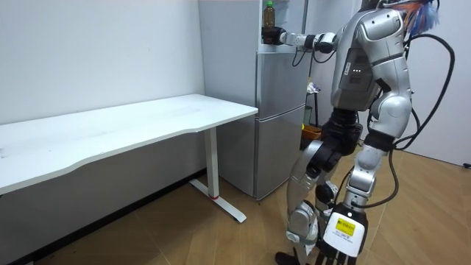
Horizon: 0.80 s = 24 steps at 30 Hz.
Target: Put the bottle in the upper fridge
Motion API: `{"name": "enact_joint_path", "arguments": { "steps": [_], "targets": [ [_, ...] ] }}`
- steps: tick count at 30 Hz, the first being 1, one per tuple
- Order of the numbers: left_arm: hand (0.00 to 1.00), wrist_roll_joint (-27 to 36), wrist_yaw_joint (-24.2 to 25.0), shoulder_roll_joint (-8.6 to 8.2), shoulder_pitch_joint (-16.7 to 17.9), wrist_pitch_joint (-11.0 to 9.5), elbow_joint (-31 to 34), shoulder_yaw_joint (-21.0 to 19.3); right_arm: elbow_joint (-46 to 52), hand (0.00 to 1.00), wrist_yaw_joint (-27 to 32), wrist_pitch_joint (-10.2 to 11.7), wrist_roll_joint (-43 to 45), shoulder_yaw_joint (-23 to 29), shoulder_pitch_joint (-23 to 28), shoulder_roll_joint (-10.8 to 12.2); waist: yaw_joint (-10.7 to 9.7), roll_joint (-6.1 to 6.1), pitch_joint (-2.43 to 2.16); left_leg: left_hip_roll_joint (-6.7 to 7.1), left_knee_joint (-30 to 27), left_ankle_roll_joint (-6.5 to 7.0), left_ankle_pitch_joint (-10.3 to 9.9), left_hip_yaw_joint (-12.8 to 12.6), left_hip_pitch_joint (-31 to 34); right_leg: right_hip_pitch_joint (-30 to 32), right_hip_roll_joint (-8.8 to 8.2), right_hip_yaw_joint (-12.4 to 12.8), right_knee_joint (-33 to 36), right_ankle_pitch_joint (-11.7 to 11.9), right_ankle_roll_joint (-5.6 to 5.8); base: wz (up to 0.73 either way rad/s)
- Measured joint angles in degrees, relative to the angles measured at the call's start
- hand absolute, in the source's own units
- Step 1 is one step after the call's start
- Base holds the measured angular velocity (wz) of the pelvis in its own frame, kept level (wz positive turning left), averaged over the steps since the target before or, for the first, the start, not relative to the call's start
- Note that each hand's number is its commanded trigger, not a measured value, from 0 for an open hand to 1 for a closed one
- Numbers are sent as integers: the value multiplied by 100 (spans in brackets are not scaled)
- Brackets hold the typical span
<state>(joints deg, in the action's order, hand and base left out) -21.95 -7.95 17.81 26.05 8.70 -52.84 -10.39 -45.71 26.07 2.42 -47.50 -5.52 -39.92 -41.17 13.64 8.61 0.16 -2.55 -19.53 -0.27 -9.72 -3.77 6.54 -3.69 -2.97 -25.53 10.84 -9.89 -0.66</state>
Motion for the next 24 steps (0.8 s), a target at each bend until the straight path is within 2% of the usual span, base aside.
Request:
{"name": "enact_joint_path", "arguments": {
  "steps": [11, 24],
  "targets": [
    [0, -9, 71, 70, 4, 4, 0, -17, -176, 0, -565, -11, -182, 0, 0, -54, -33, 63, -21, -11, 5, -12, 4, 9, -15, -32, 6, -38, -5, -12, -14, 0],
    [0, -8, 153, 115, 7, 9, -16, -14, -330, 0, -1049, -75, -198, -14, 1, -129, -40, 109, -16, -14, 18, -11, 10, 4, -46, -74, 8, -48, -7, -10, -20, 0]
  ]
}}
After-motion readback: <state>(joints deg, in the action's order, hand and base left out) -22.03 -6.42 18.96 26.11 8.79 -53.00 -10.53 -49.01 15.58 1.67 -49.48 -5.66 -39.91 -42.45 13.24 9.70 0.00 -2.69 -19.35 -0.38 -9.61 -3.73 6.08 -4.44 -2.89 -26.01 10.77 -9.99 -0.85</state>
